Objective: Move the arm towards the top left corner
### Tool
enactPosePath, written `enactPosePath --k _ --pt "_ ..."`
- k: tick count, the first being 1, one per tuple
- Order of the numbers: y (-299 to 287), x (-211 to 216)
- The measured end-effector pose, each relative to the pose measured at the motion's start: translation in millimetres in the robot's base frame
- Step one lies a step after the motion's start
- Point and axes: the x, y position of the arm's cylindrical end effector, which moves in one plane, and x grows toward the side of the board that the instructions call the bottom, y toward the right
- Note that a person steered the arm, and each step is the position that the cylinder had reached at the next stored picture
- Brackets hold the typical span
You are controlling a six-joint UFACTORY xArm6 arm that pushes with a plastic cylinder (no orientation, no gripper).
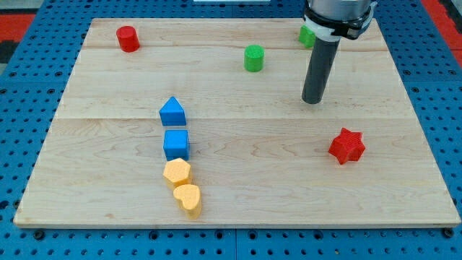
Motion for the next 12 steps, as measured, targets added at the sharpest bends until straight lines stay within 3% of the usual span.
enactPosePath --k 4,6,7,8,9,11,12 --pt "0.5 -0.5" --pt "-36.9 -56.1" --pt "-0.8 -99.0" --pt "-53.6 -153.3" --pt "-126.1 -180.3" --pt "-315.2 -180.6" --pt "-326.2 -180.8"
